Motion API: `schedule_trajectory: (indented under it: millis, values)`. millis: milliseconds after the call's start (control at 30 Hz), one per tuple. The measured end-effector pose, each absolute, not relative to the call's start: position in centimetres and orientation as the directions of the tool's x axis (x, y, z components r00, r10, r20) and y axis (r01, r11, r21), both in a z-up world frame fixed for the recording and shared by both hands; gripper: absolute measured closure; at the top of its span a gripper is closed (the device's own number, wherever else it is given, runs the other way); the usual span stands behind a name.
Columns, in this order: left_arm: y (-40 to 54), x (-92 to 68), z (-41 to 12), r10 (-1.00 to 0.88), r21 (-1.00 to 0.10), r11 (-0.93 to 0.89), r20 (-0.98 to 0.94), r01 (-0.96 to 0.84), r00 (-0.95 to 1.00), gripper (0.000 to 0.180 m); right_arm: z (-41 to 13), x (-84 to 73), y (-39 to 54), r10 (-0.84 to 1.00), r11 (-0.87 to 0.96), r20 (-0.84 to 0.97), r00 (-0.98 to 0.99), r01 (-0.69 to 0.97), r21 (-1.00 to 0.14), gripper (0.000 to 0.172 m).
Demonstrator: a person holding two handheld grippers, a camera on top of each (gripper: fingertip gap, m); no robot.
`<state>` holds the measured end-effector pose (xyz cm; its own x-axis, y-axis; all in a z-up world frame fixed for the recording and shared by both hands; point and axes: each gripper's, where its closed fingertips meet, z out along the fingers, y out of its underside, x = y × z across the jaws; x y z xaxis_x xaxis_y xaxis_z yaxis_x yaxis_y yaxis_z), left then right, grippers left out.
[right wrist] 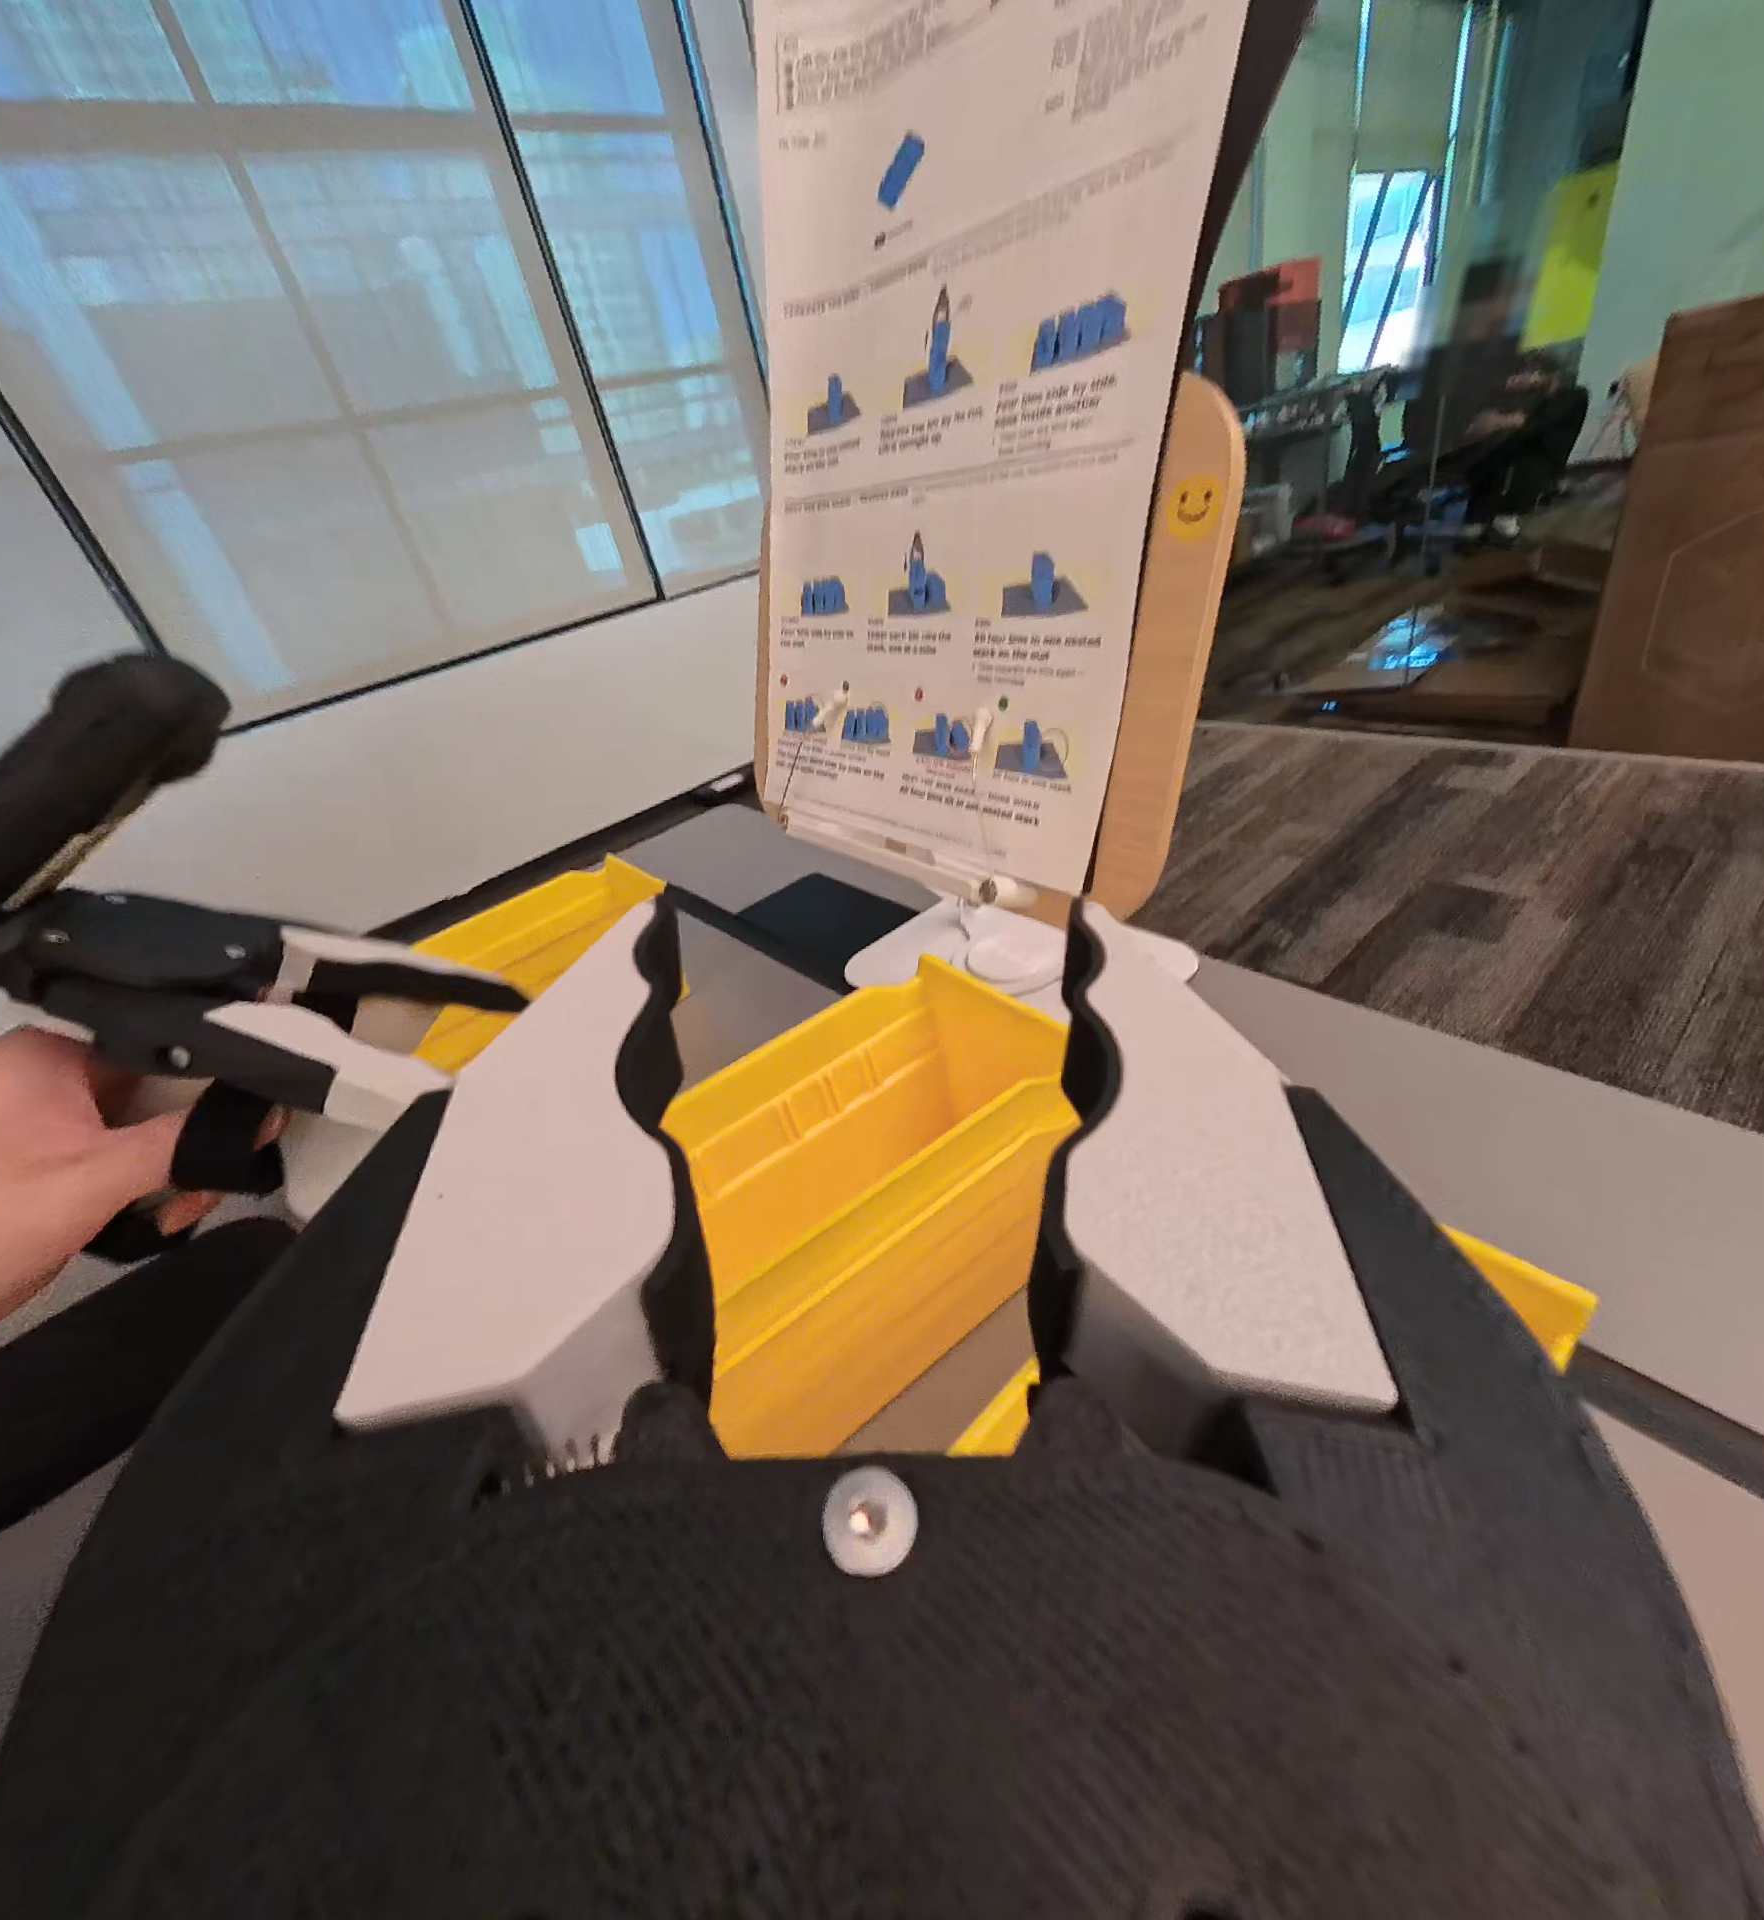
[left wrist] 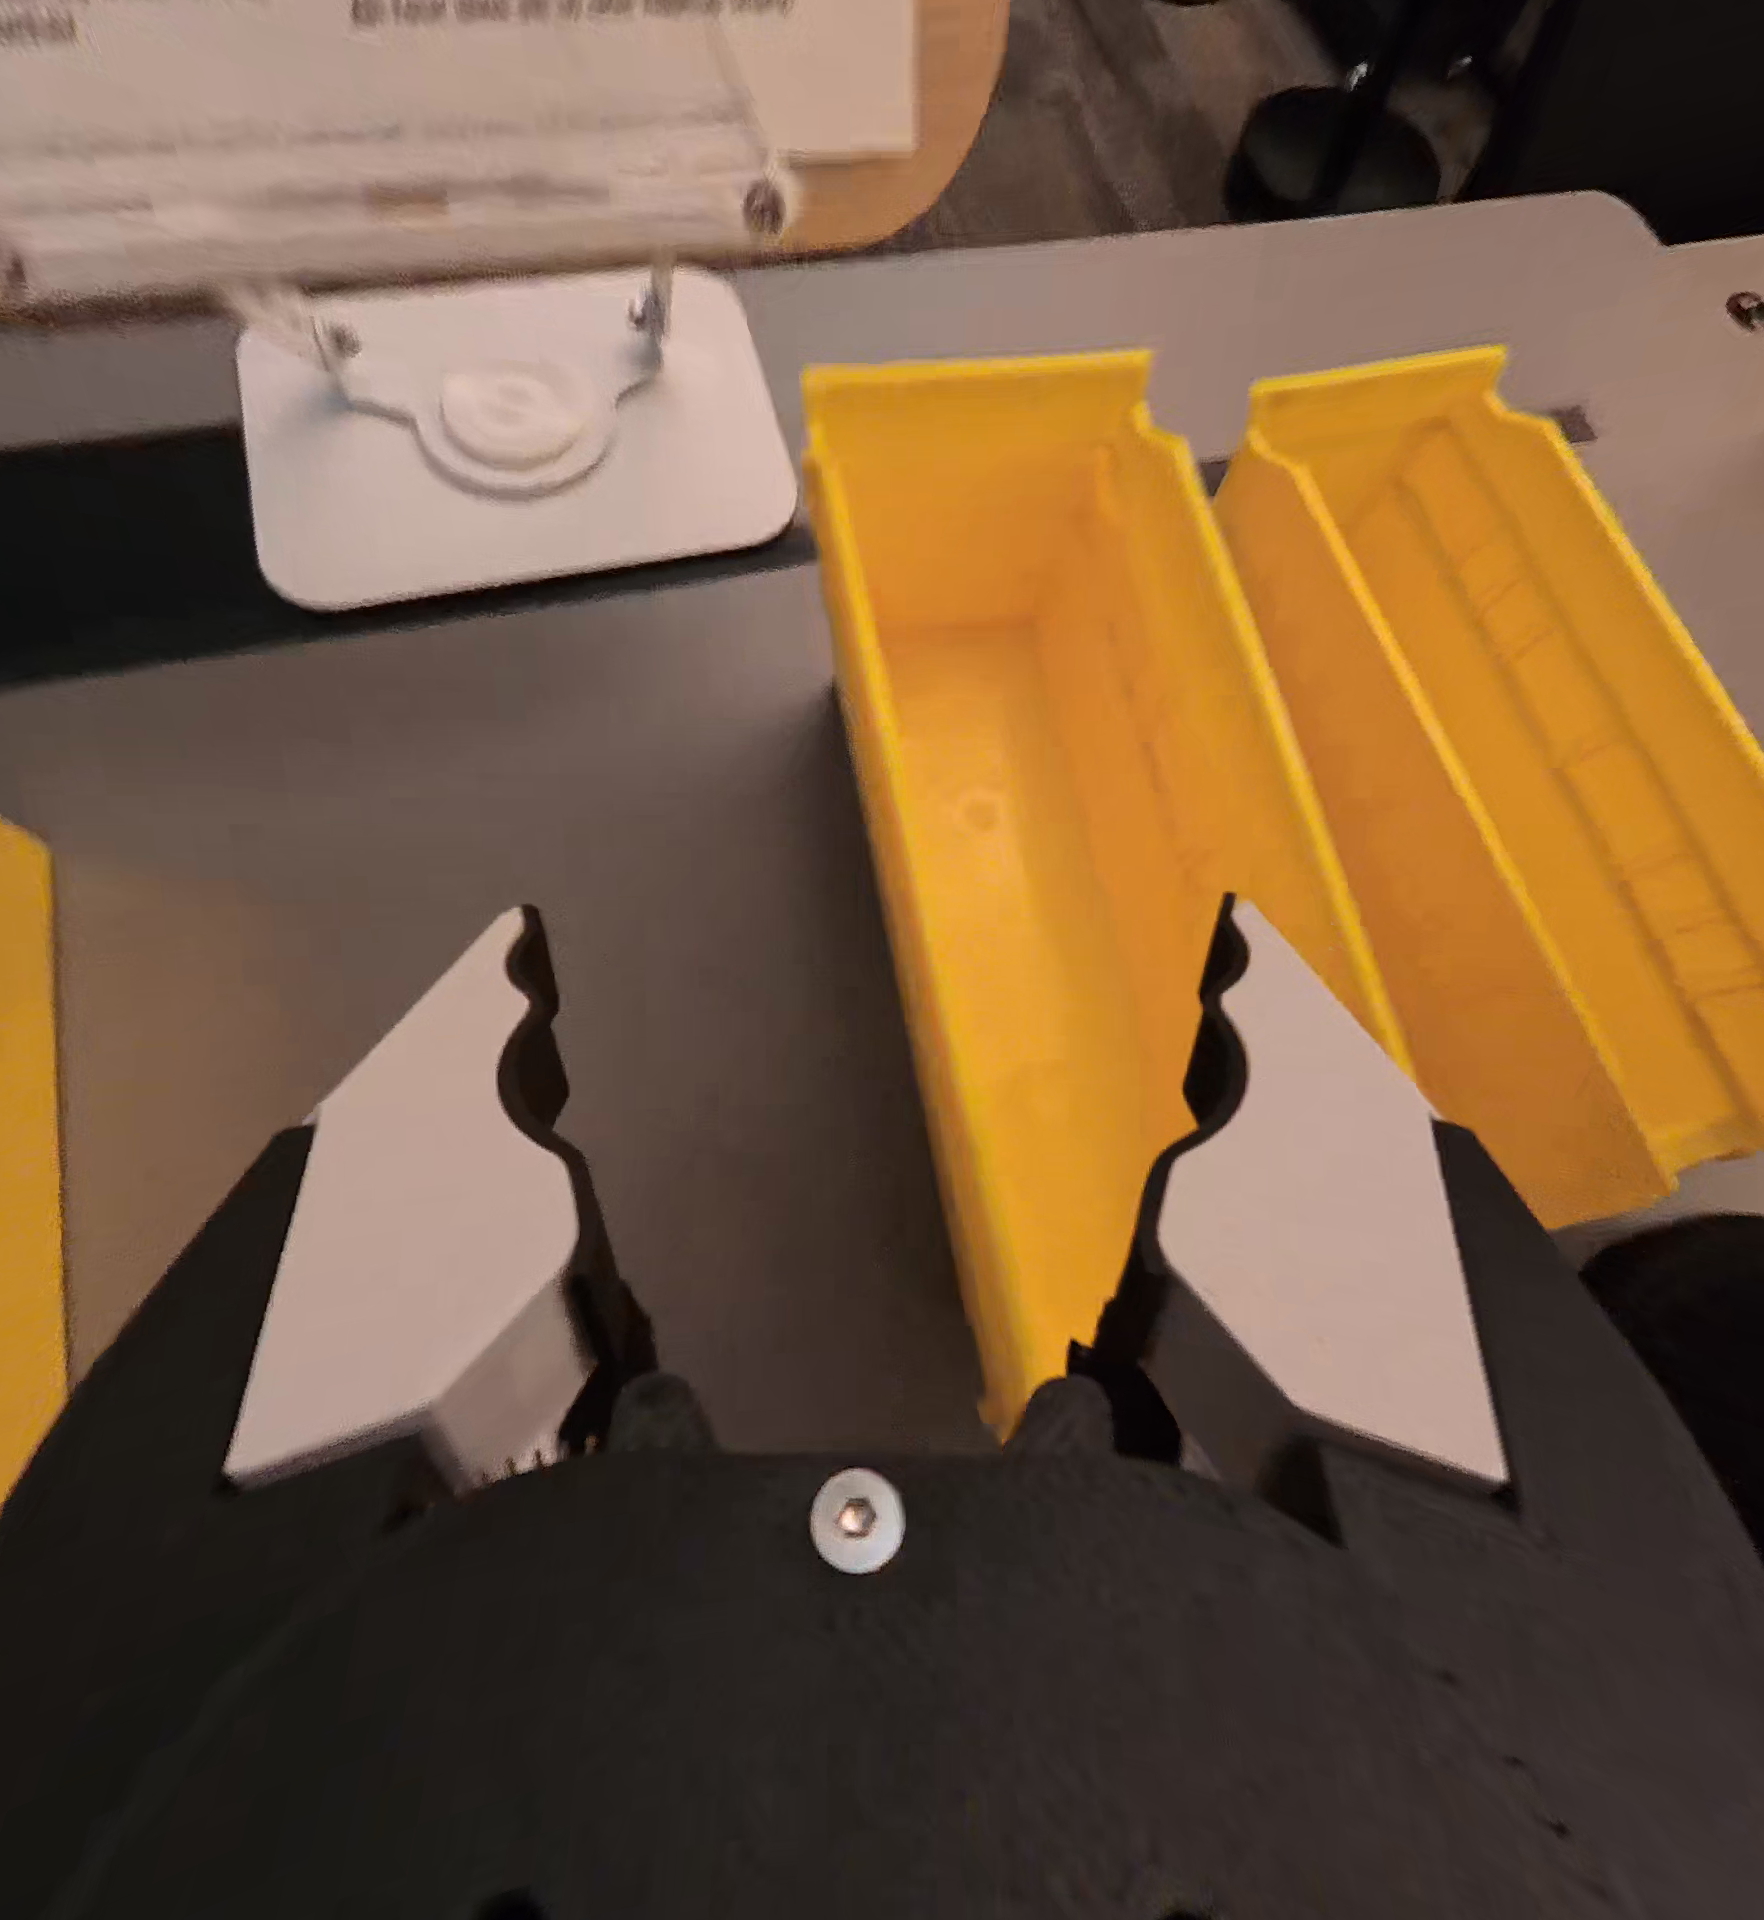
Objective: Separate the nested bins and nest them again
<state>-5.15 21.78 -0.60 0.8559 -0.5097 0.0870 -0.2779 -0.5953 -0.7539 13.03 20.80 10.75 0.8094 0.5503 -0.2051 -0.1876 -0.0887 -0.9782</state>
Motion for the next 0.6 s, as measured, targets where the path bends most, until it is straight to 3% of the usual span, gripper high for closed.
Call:
schedule_trajectory:
  millis: [200, 267, 400, 467, 600]
  values:
    - [20.0, -6.4, -4.2, -0.523, -0.702, -0.673, 0.227, -0.234, 0.822, 0.077, 11.5, 13.1, 20.3, 0.536, -0.062, -0.175, 0.826, -0.168, -0.984, 0.098]
    - [19.1, -5.3, -4.9, -0.557, -0.693, -0.677, 0.265, -0.246, 0.787, 0.106, 11.5, 13.0, 20.3, 0.531, -0.062, -0.162, 0.832, -0.153, -0.986, 0.098]
    - [17.5, -3.9, -7.3, -0.592, -0.622, -0.713, 0.287, -0.324, 0.753, 0.124, 11.3, 12.4, 20.3, 0.532, -0.065, -0.141, 0.835, -0.126, -0.99, 0.098]
    - [16.9, -3.0, -7.8, -0.609, -0.607, -0.72, 0.32, -0.337, 0.726, 0.142, 11.1, 12.1, 20.4, 0.53, -0.067, -0.124, 0.839, -0.104, -0.992, 0.098]
    - [16.8, -3.0, -7.8, -0.601, -0.609, -0.721, 0.314, -0.331, 0.735, 0.143, 10.4, 11.5, 20.7, 0.522, -0.081, -0.087, 0.849, -0.052, -0.995, 0.098]
